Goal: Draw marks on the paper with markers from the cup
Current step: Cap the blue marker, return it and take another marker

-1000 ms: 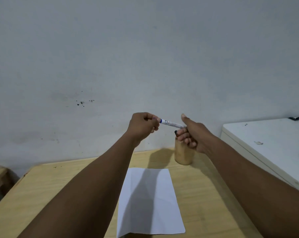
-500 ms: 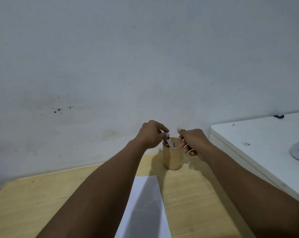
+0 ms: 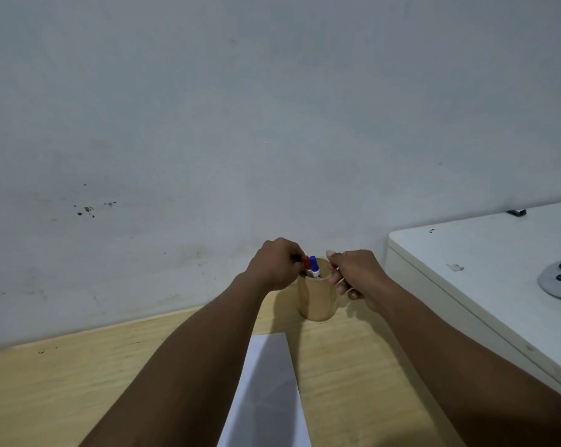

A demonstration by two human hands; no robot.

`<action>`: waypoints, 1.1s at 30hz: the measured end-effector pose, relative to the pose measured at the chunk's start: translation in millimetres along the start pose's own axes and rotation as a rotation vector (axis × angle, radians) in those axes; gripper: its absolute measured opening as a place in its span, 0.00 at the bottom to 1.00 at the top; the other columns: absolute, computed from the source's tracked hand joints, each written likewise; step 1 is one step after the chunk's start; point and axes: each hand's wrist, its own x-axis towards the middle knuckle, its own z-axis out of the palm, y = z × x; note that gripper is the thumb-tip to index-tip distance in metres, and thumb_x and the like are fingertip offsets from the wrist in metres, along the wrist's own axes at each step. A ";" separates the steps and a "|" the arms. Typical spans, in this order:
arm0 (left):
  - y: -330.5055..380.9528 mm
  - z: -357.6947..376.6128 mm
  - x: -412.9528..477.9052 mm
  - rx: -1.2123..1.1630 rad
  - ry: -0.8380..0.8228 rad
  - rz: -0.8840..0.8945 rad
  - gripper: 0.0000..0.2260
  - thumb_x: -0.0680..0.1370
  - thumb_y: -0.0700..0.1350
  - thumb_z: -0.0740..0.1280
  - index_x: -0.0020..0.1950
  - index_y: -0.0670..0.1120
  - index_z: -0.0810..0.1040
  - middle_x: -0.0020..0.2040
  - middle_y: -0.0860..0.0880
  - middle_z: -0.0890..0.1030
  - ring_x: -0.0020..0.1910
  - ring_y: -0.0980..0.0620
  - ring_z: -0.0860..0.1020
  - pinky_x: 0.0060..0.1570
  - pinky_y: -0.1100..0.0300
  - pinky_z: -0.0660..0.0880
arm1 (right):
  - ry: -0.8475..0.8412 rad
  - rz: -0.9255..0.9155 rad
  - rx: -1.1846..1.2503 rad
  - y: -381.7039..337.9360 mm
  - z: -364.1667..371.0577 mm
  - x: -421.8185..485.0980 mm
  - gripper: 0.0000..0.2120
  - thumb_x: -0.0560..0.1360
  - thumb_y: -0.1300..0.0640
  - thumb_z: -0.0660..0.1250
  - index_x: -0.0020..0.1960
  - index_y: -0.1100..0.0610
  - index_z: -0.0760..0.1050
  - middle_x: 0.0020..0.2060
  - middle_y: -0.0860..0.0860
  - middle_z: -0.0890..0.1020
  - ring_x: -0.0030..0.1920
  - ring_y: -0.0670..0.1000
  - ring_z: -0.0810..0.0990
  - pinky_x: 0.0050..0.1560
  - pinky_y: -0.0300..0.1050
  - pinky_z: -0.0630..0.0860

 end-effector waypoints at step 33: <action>-87.5 -122.8 -146.6 -0.759 0.301 -0.215 0.09 0.78 0.41 0.73 0.53 0.36 0.86 0.41 0.40 0.85 0.35 0.54 0.83 0.49 0.57 0.81 | -0.357 0.159 0.923 -70.6 170.0 -91.8 0.13 0.82 0.55 0.67 0.42 0.61 0.74 0.30 0.55 0.77 0.22 0.46 0.76 0.21 0.33 0.68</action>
